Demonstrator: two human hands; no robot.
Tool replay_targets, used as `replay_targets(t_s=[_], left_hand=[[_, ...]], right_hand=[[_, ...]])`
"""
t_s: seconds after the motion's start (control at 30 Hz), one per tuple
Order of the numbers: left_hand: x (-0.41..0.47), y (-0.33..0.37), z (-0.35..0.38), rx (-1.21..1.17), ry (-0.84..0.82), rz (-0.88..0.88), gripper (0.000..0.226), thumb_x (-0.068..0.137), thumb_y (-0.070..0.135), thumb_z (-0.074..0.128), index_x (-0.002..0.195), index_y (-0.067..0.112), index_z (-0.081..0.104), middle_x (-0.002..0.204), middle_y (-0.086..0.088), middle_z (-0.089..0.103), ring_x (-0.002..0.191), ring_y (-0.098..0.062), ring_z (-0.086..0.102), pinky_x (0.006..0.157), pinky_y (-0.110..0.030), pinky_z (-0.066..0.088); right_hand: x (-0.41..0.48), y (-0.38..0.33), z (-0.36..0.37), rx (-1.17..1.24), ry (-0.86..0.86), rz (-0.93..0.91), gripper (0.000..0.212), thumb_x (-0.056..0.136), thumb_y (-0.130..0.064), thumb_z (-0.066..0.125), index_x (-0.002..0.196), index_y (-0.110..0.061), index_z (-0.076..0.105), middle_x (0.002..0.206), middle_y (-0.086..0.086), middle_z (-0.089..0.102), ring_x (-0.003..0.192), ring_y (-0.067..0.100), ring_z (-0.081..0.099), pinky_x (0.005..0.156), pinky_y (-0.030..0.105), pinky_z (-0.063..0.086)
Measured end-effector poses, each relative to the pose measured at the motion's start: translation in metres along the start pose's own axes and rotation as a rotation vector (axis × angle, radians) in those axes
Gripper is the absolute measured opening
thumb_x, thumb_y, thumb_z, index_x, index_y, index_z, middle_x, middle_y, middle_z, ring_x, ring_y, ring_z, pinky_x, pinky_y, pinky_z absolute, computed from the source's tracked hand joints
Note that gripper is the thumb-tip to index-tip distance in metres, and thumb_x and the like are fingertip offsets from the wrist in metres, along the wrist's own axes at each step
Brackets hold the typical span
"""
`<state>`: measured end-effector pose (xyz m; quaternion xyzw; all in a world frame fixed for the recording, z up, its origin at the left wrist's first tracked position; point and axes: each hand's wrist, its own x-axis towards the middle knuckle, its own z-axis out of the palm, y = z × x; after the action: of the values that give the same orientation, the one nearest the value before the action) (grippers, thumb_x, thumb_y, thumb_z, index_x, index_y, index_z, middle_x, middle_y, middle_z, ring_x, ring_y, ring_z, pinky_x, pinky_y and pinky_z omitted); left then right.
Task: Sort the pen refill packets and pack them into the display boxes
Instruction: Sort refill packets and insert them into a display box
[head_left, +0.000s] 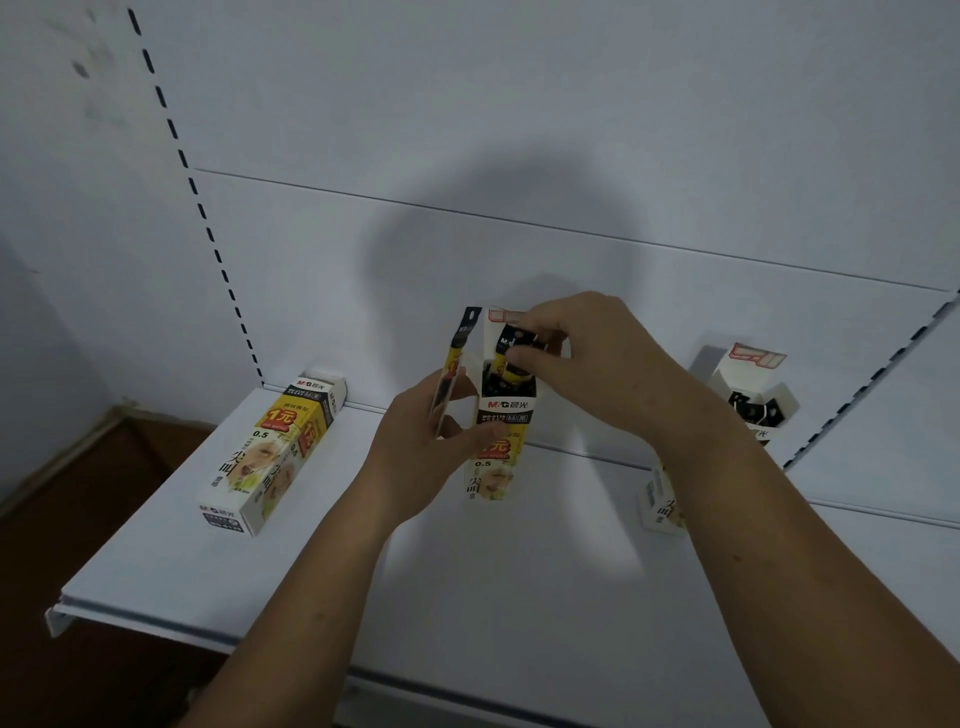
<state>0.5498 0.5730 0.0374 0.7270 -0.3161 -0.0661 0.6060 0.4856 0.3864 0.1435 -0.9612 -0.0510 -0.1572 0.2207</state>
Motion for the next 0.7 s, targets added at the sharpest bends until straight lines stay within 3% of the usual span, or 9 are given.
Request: replay_targets(t_s=[0.17,0.33,0.47,0.63,0.7], left_hand=[[0.000,-0.003,0.000,0.007,0.002,0.004,0.026,0.089,0.026,0.081,0.110,0.035,0.068,0.106,0.017,0.076,0.065,-0.027,0.064,0.062,-0.020,0.053],[-0.002,-0.002,-0.001,-0.008,-0.008,0.005,0.031,0.090,0.025,0.081,0.118,0.030,0.069,0.107,0.018,0.076,0.061,-0.014,0.061,0.062,-0.019,0.052],[-0.002,-0.003,0.000,-0.005,-0.004,0.002,0.033,0.089,0.026,0.082,0.119,0.031,0.069,0.110,0.019,0.075,0.063,-0.024,0.062,0.064,-0.021,0.054],[-0.001,-0.004,0.001,-0.030,0.008,0.000,0.030,0.089,0.023,0.082,0.115,0.031,0.070,0.110,0.016,0.076,0.062,-0.026,0.061,0.062,-0.019,0.052],[0.000,-0.005,0.001,-0.026,0.002,0.003,0.031,0.089,0.023,0.081,0.117,0.029,0.070,0.112,0.016,0.076,0.060,-0.019,0.060,0.062,-0.020,0.053]], right_hand=[[0.001,-0.003,0.009,-0.126,-0.077,0.021,0.016,0.099,-0.029,0.068,0.101,-0.018,0.080,0.072,-0.018,0.056,0.064,0.000,0.052,0.060,0.007,0.035],[-0.006,0.001,-0.001,0.027,0.046,0.066,0.013,0.093,-0.028,0.075,0.105,-0.024,0.077,0.086,-0.011,0.073,0.076,0.002,0.063,0.066,0.003,0.040],[-0.010,0.000,0.002,0.062,0.074,0.094,0.004,0.093,-0.025,0.076,0.097,-0.023,0.076,0.084,-0.009,0.073,0.075,0.001,0.063,0.067,0.004,0.042],[-0.010,-0.007,0.006,0.014,0.004,0.076,0.013,0.099,-0.024,0.068,0.109,-0.021,0.075,0.087,-0.006,0.075,0.075,0.001,0.063,0.067,0.002,0.040],[-0.009,-0.010,0.007,-0.026,-0.028,0.073,0.017,0.101,-0.025,0.065,0.115,-0.022,0.073,0.090,-0.005,0.074,0.073,-0.002,0.060,0.067,0.001,0.039]])
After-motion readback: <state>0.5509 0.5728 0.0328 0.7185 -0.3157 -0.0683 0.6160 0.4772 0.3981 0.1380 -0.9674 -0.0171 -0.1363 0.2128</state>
